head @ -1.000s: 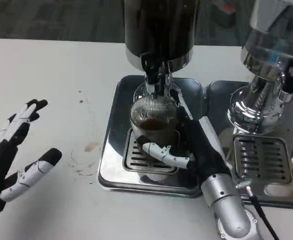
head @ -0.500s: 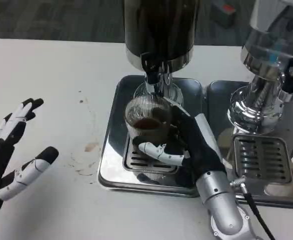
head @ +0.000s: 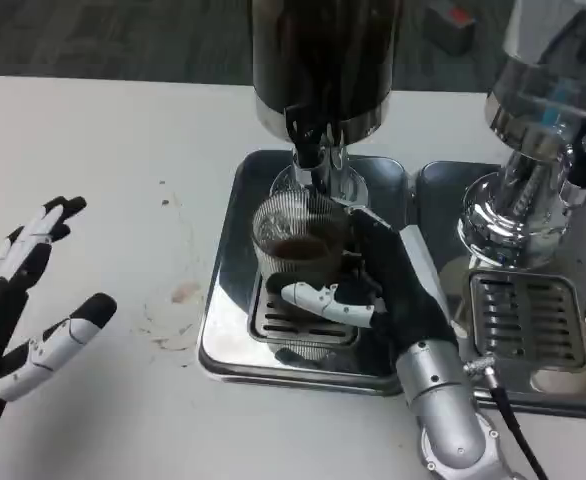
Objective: Grasp the cup under the faucet to collect the drink, then remove the cup.
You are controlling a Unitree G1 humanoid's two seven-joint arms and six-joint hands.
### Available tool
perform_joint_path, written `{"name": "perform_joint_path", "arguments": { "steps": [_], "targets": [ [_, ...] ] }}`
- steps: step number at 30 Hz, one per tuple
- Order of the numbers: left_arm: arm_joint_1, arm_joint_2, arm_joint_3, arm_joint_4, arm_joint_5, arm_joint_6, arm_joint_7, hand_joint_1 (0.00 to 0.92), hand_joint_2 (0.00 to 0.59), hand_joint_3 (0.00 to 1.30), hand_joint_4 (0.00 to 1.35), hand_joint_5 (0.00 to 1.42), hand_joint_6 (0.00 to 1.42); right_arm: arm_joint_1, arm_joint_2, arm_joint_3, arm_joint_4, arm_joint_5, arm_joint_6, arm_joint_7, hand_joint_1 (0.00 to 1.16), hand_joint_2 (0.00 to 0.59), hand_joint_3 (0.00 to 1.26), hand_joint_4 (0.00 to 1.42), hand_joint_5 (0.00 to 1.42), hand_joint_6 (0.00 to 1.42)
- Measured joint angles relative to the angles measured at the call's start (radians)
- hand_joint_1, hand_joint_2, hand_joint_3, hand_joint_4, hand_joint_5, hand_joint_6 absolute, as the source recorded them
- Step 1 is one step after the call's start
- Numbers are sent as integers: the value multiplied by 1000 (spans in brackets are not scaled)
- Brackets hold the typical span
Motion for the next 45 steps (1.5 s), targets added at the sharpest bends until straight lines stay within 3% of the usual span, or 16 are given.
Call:
{"name": "perform_joint_path", "arguments": {
  "steps": [8, 24, 34, 38, 45],
  "targets": [
    [0, 0, 0, 0, -1, 0, 0, 0, 165, 90, 0, 121, 0, 1, 1, -8, 7, 10, -15, -29, 999, 233, 441, 537, 526, 579],
    [-10, 0, -5, 12, -1, 0, -2, 0, 165, 89, 0, 127, 0, 23, 0, -9, 13, 4, -52, -83, 1039, 206, 488, 594, 601, 662],
    [-12, 0, -23, 25, 2, 0, -4, 0, 166, 59, 0, 85, 0, 63, 0, -8, -27, -14, -53, -99, 1040, 206, 497, 619, 649, 751],
    [-15, 25, -49, 24, 86, 0, 6, 0, 166, 57, 0, 78, 0, 84, -1, -7, -55, -27, -53, -99, 1033, 197, 497, 630, 663, 772],
    [-17, 28, -67, 29, 89, 0, 18, 0, 166, 50, 0, 70, 0, 129, -8, -10, -106, -33, -53, -98, 1028, 196, 497, 636, 663, 786]
  ]
}}
